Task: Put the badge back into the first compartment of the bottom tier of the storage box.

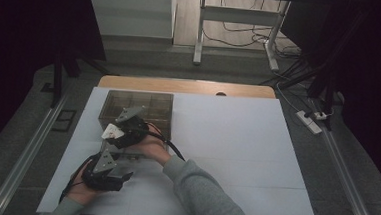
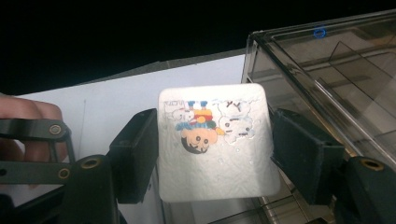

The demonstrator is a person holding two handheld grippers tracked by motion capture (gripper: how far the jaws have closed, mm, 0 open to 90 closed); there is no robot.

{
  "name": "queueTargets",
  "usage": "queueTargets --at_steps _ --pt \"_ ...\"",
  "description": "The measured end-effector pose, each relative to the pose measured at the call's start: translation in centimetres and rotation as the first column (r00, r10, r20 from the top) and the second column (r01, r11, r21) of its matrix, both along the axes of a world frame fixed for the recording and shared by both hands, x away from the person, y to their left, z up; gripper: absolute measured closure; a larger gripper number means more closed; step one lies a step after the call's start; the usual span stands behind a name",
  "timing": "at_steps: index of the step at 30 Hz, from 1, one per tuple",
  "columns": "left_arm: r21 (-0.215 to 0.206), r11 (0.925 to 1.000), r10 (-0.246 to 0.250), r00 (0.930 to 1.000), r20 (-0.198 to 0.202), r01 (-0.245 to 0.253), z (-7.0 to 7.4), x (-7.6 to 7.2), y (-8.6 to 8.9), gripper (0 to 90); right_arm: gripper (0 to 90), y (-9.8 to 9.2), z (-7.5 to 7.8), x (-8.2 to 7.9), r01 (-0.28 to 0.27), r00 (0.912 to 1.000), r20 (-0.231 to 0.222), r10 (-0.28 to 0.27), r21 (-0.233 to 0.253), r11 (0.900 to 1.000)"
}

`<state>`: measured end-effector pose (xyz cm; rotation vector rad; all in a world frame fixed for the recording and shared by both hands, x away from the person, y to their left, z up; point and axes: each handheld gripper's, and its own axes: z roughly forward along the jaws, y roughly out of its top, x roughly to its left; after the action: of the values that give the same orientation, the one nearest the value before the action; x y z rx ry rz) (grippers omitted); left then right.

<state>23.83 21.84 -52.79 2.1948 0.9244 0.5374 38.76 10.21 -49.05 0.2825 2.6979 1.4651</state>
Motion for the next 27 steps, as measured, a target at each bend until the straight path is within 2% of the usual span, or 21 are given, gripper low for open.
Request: queueTargets --at_steps 3,8,13,18,27 --pt "-0.001 1.0000 0.001 1.0000 -0.001 -0.001 0.0 0.0 0.0 22.1 25.7 0.0 0.0 0.0 0.001 0.9999 -0.012 -0.001 0.013 1.000" --pt "0.000 1.0000 0.001 1.0000 0.000 -0.001 0.0 0.0 0.0 22.0 25.7 -0.4 0.3 -0.3 0.000 0.9999 -0.016 0.000 0.015 1.000" --pt "-0.001 1.0000 0.001 1.0000 0.000 -0.001 0.0 0.0 0.0 22.1 27.1 -1.3 0.9 -0.4 0.006 0.9996 -0.028 -0.005 0.043 0.999" --pt "0.000 1.0000 0.003 1.0000 0.001 -0.003 0.0 0.0 0.0 22.1 28.3 -2.6 1.4 -0.8 0.014 0.9992 -0.040 -0.011 0.078 0.997" --pt "0.002 1.0000 0.004 1.0000 0.001 -0.004 0.0 0.1 -0.1 22.0 29.4 -6.1 2.1 -1.4 0.034 0.9993 -0.016 -0.033 0.092 0.995"
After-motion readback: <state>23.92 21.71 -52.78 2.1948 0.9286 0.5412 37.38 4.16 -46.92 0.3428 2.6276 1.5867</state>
